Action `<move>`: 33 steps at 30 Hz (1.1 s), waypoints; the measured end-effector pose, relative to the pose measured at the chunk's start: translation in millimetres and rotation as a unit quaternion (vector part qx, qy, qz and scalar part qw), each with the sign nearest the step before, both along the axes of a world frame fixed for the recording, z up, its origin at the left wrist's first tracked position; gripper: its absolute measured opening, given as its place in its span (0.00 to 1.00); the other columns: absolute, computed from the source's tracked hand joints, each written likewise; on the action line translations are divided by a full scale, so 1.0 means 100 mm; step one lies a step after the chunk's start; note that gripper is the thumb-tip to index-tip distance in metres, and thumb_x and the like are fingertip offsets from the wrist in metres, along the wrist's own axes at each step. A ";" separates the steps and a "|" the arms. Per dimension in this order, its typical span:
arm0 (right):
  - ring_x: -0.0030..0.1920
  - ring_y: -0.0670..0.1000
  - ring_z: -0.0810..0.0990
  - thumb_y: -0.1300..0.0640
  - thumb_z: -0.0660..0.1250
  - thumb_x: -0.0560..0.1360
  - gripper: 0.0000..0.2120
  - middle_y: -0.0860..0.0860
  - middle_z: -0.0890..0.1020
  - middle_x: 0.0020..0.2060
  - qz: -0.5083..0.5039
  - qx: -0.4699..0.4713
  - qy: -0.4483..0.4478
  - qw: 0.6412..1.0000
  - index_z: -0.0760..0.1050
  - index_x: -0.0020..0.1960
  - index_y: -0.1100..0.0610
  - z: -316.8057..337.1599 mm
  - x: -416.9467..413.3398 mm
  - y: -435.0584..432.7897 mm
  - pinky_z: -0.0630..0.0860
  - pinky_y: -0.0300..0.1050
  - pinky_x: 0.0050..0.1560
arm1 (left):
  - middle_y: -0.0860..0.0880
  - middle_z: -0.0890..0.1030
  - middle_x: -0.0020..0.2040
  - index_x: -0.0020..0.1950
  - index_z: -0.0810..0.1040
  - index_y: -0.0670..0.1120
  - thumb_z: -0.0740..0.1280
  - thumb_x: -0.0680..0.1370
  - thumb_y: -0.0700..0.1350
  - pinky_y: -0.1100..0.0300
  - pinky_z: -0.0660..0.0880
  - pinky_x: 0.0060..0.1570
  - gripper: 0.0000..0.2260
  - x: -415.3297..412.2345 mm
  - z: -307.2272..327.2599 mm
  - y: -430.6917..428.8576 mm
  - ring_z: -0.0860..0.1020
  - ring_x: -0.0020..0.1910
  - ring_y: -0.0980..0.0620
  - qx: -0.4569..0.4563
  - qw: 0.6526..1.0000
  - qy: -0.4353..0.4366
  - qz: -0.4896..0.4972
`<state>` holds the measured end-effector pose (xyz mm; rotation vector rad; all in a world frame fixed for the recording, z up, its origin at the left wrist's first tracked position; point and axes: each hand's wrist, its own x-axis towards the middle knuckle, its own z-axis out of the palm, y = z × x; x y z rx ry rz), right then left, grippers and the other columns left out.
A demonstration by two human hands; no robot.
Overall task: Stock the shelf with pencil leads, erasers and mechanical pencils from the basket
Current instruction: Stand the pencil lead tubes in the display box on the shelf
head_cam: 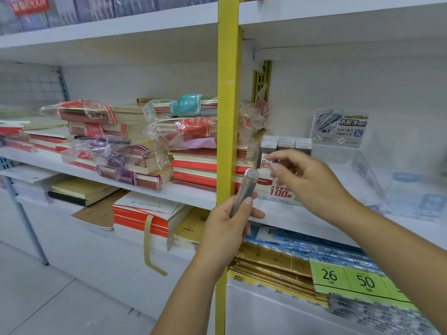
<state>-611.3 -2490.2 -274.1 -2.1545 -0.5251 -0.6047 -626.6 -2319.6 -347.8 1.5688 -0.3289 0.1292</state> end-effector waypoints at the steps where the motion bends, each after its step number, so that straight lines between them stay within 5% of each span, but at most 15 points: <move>1: 0.40 0.42 0.79 0.42 0.64 0.75 0.08 0.44 0.81 0.41 0.028 0.017 0.034 0.999 0.75 0.54 0.36 -0.03 -0.07 0.02 0.76 0.34 0.39 | 0.57 0.85 0.43 0.60 0.78 0.61 0.60 0.83 0.53 0.69 0.72 0.32 0.10 -0.01 0.00 -0.02 0.74 0.31 0.64 0.014 1.000 -0.015 0.003; 4: 0.39 0.44 0.81 0.40 0.63 0.73 0.13 0.44 0.83 0.42 0.065 0.042 0.085 0.993 0.76 0.56 0.39 -0.14 -0.15 0.06 0.77 0.37 0.38 | 0.60 0.83 0.44 0.58 0.78 0.67 0.62 0.82 0.51 0.76 0.71 0.39 0.11 -0.07 0.02 -0.09 0.79 0.43 0.66 0.036 0.998 -0.057 0.002; 8: 0.36 0.44 0.81 0.56 0.64 0.79 0.10 0.46 0.84 0.39 0.077 0.104 0.099 0.987 0.77 0.57 0.45 -0.20 -0.18 0.01 0.77 0.36 0.38 | 0.64 0.81 0.54 0.54 0.75 0.74 0.68 0.80 0.49 0.75 0.74 0.45 0.17 -0.09 0.02 -0.11 0.77 0.53 0.67 0.048 0.996 -0.068 -0.020; 15: 0.41 0.54 0.84 0.58 0.66 0.78 0.08 0.52 0.86 0.42 0.052 0.199 0.145 0.968 0.73 0.56 0.50 -0.20 -0.17 -0.14 0.80 0.48 0.47 | 0.55 0.85 0.43 0.50 0.80 0.63 0.70 0.78 0.49 0.67 0.78 0.38 0.07 -0.02 -0.05 -0.06 0.81 0.40 0.60 0.025 0.999 -0.011 -0.026; 20: 0.39 0.50 0.85 0.62 0.66 0.78 0.08 0.48 0.86 0.41 0.016 0.155 0.102 0.983 0.74 0.54 0.52 -0.07 -0.15 -0.11 0.82 0.45 0.38 | 0.60 0.85 0.47 0.52 0.81 0.62 0.69 0.79 0.47 0.65 0.80 0.45 0.09 0.05 -0.08 -0.18 0.82 0.48 0.59 0.026 0.999 -0.042 -0.011; 24: 0.42 0.48 0.83 0.61 0.65 0.78 0.09 0.47 0.84 0.42 -0.027 0.117 -0.053 0.991 0.73 0.50 0.47 0.26 -0.05 -0.12 0.82 0.49 0.39 | 0.66 0.80 0.56 0.65 0.76 0.64 0.67 0.80 0.49 0.75 0.74 0.53 0.15 0.16 -0.10 -0.24 0.75 0.56 0.70 0.111 0.980 -0.129 0.102; 28: 0.43 0.44 0.82 0.60 0.65 0.78 0.09 0.46 0.83 0.43 -0.062 0.042 -0.142 0.987 0.72 0.53 0.47 0.44 0.16 -0.08 0.81 0.51 0.45 | 0.56 0.72 0.71 0.75 0.69 0.51 0.64 0.81 0.48 0.67 0.60 0.69 0.21 0.25 -0.17 -0.34 0.64 0.69 0.63 0.255 0.914 -0.266 0.168; 33: 0.42 0.45 0.80 0.58 0.65 0.77 0.10 0.45 0.82 0.42 -0.090 -0.091 -0.154 0.980 0.71 0.55 0.45 0.42 0.42 -0.07 0.79 0.51 0.46 | 0.56 0.51 0.82 0.80 0.54 0.53 0.57 0.83 0.54 0.55 0.48 0.77 0.27 0.36 -0.29 -0.46 0.45 0.80 0.56 0.353 0.875 -0.295 0.148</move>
